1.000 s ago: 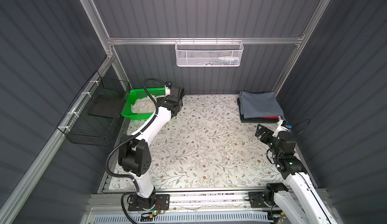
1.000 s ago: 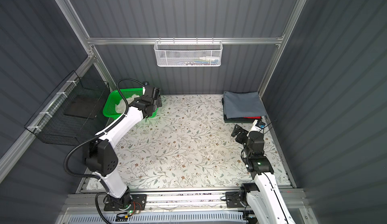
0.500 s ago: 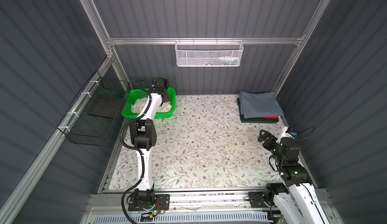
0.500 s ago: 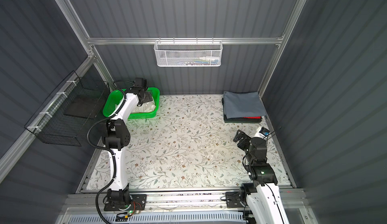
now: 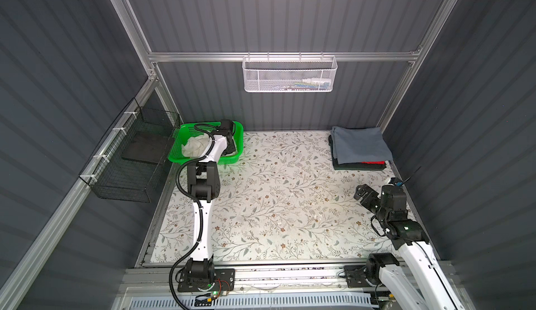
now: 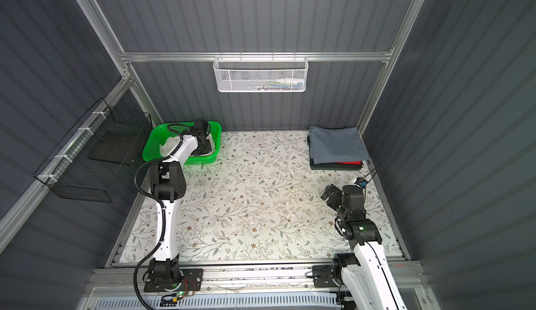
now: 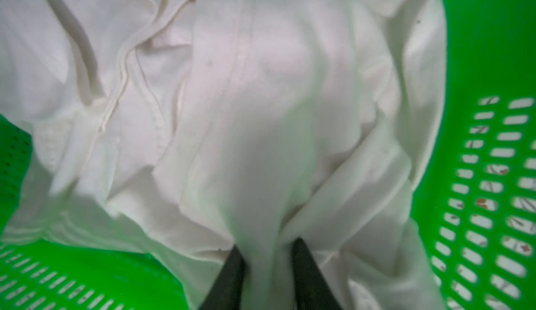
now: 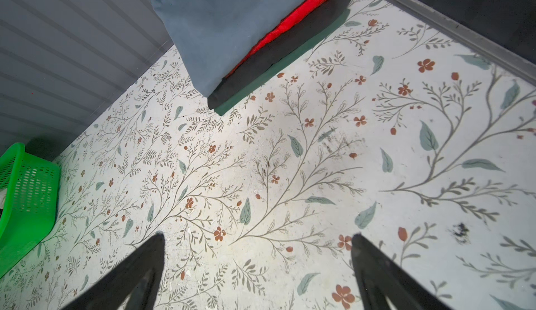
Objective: Fold and stack the t-shirts
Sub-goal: 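Reach the left gripper into the green basket and grasp the white t-shirt, then lift the white t-shirt from the basket with the left gripper onto the table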
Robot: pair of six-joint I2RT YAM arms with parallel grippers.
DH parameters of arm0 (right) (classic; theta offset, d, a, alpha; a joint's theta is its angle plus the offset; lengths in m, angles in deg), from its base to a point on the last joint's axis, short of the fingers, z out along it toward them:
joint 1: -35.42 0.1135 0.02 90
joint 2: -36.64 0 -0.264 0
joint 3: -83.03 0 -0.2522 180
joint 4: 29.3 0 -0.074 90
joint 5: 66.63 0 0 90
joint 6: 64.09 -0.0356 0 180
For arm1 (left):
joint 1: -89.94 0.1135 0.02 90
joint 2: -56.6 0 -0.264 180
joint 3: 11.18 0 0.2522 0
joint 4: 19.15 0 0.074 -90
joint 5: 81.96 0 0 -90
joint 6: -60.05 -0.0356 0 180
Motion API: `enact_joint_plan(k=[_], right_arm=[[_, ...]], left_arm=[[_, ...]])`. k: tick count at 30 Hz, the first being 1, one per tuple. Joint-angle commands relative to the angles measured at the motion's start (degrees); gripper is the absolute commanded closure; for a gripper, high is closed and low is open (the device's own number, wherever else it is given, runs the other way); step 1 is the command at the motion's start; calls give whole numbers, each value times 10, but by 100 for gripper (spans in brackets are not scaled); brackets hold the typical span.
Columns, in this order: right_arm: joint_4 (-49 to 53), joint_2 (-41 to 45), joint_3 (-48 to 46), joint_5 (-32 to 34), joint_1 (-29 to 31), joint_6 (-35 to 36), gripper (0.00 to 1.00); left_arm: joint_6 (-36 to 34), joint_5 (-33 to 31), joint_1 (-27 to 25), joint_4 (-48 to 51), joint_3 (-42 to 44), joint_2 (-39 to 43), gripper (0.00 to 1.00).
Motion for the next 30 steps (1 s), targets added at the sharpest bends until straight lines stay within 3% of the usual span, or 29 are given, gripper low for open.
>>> enact_joint_plan(k=[1, 10, 16, 21, 25, 30], right_arm=[[19, -10, 15, -20, -1, 5, 1], [-24, -40, 9, -68, -1, -13, 1], [-29, -63, 23, -72, -1, -10, 1], [-44, -66, 26, -71, 0, -1, 1], [-55, -64, 19, -69, 1, -1, 1], [-75, -64, -2, -82, 0, -13, 1]], left_arm=[[-25, -30, 0, 5, -13, 35, 100], [-51, -101, -23, -91, 90, 275, 100], [-91, -92, -122, -135, 78, 404, 100], [-91, 26, -209, -174, 69, 465, 100], [-94, 102, -274, -158, 48, 452, 100], [-82, 182, -301, -152, 55, 414, 100]])
